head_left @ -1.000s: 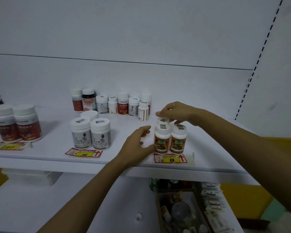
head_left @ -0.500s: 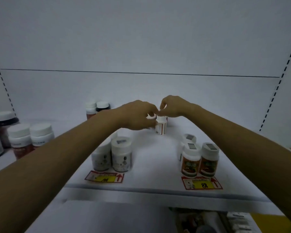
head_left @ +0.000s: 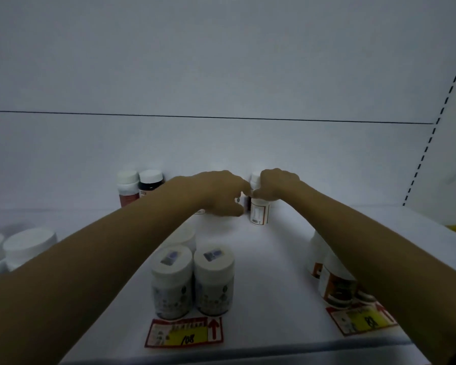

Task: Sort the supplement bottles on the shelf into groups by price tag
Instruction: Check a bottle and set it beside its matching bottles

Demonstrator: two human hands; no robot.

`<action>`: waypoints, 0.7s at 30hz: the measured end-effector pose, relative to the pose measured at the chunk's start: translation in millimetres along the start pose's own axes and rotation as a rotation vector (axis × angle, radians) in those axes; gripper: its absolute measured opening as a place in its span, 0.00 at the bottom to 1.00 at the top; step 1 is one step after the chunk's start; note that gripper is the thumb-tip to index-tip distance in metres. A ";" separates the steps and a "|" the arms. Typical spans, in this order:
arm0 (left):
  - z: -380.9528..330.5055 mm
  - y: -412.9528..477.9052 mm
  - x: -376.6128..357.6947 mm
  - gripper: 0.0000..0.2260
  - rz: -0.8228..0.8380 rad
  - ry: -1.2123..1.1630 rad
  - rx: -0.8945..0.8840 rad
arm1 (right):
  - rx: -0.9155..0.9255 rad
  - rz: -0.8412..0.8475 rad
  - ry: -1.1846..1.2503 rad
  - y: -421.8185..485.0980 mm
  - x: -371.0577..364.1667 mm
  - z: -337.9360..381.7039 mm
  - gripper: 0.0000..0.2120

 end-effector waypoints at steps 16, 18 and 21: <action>-17.8 39.0 -6.2 0.28 -0.110 -0.826 0.119 | 0.039 -0.198 0.621 -53.8 93.8 -48.2 0.12; -31.3 37.0 0.6 0.25 -0.135 -0.943 0.099 | 0.054 -0.207 0.778 -64.6 104.1 -60.3 0.10; -47.3 31.1 10.2 0.20 -0.178 -1.169 0.099 | 0.106 -0.223 0.995 -78.3 116.2 -79.1 0.09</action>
Point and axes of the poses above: each hand's wrist, its own y-axis towards the middle knuckle, its own x-axis out of the back of the hand, z = x × y, the point moved 8 cm from there along y, towards the middle knuckle, and after that the axes turned 4 degrees about -z, right-handed, at the moved point
